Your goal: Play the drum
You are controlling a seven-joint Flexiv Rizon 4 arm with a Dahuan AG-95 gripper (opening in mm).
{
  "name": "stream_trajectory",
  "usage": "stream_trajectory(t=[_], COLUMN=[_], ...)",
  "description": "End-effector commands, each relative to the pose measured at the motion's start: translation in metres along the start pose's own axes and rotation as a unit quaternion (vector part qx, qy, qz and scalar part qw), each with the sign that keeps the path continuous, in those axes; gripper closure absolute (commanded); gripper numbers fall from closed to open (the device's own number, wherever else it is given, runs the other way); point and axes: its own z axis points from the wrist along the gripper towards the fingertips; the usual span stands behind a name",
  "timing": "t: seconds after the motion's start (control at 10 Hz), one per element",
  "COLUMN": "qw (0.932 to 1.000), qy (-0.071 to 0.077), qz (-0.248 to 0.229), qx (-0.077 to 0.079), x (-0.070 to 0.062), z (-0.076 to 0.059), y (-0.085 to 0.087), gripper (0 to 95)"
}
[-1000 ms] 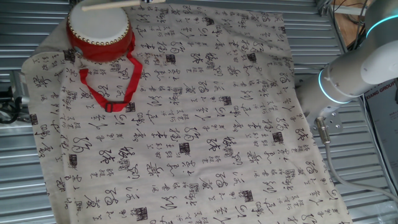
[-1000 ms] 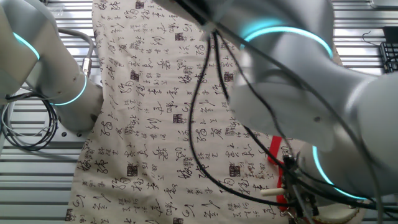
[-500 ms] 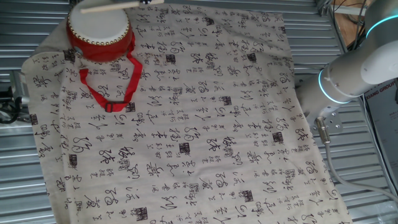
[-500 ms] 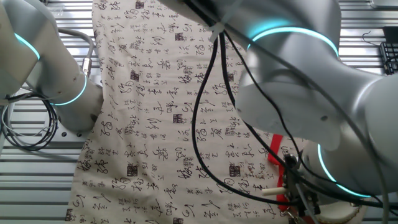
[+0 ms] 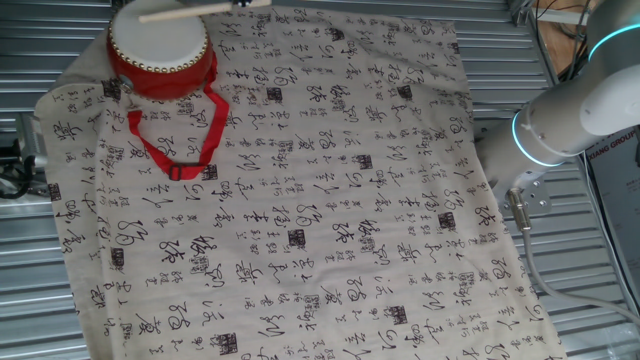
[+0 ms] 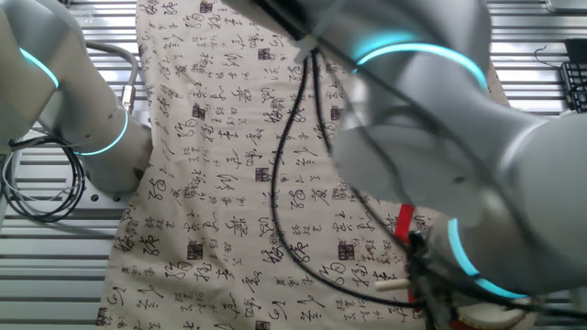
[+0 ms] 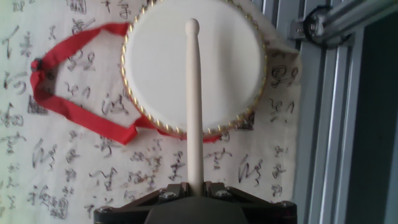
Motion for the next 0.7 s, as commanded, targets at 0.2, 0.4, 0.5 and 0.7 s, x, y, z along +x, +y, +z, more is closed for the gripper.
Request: stream_trajectory(t=[0.2,0.4,0.5,0.7], qw=[1.0000,1.0000,1.0000,1.0000], qy=[0.004,0.005,0.005,0.006], qz=[0.000,-0.001,-0.002,-0.003], qx=[-0.001,-0.001,0.000,-0.001], x=[-0.0013,-0.0015,-0.0017,-0.0022], z=[0.0024,0.0037,0.0038,0.0042], y=[-0.0010,-0.0014,-0.0014,-0.0015], gripper=[95.0,95.0,95.0,95.0])
